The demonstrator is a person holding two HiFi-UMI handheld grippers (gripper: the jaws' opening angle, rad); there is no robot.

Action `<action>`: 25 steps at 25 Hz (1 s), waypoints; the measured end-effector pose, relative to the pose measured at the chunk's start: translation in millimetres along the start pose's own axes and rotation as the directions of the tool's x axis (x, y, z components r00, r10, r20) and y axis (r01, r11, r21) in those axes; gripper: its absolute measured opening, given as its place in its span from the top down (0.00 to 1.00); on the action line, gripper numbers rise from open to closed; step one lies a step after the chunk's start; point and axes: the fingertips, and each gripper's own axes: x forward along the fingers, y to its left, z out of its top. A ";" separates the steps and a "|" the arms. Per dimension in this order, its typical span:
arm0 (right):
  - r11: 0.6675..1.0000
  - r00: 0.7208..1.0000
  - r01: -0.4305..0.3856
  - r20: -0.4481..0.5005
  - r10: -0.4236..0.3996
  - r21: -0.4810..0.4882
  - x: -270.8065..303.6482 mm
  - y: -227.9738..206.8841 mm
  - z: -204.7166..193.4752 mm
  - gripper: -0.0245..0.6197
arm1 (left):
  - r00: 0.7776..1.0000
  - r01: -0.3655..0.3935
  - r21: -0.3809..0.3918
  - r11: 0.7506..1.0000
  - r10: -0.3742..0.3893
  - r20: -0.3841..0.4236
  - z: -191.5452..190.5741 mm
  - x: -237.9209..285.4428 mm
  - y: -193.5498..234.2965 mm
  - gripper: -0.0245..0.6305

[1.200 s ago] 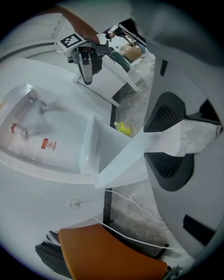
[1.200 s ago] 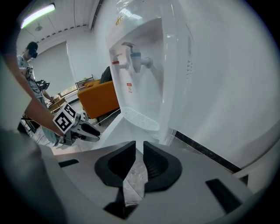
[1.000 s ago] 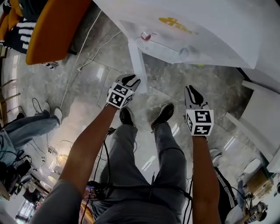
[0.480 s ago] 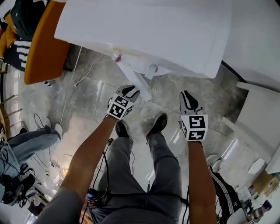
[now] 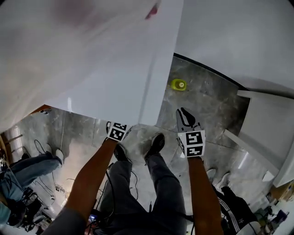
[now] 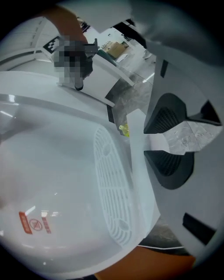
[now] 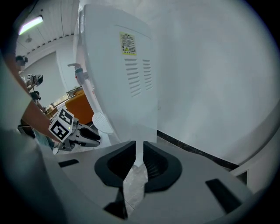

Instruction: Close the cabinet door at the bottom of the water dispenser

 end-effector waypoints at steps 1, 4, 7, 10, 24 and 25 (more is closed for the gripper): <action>1.000 1.000 0.000 0.001 0.000 0.002 0.5 -3.4 0.8 0.85 | 1.000 -0.010 0.023 1.000 0.010 0.004 6.9 1.3 -0.9 0.78; 1.000 1.000 0.009 -0.001 -0.009 -0.004 3.8 -15.8 1.9 0.85 | 0.999 -0.036 0.047 0.998 0.036 0.014 18.0 3.7 -1.9 0.77; 1.000 1.000 0.010 0.003 -0.010 0.006 5.9 -20.7 6.4 0.85 | 0.998 -0.054 0.020 0.998 0.053 0.019 18.5 3.4 -2.1 0.74; 1.000 1.000 0.016 0.008 -0.016 -0.007 7.4 -27.0 5.3 0.85 | 0.997 -0.068 -0.020 0.997 0.068 0.020 16.1 2.2 -2.1 0.68; 1.000 0.999 0.007 -0.031 -0.007 -0.011 14.0 -13.7 -14.7 0.85 | 0.988 -0.149 -0.191 0.970 0.155 0.017 10.4 4.7 -0.7 0.67; 1.000 0.999 0.007 -0.032 -0.008 -0.010 13.4 -12.7 -13.8 0.85 | 0.986 -0.157 -0.205 0.966 0.163 0.015 9.8 6.2 -0.2 0.68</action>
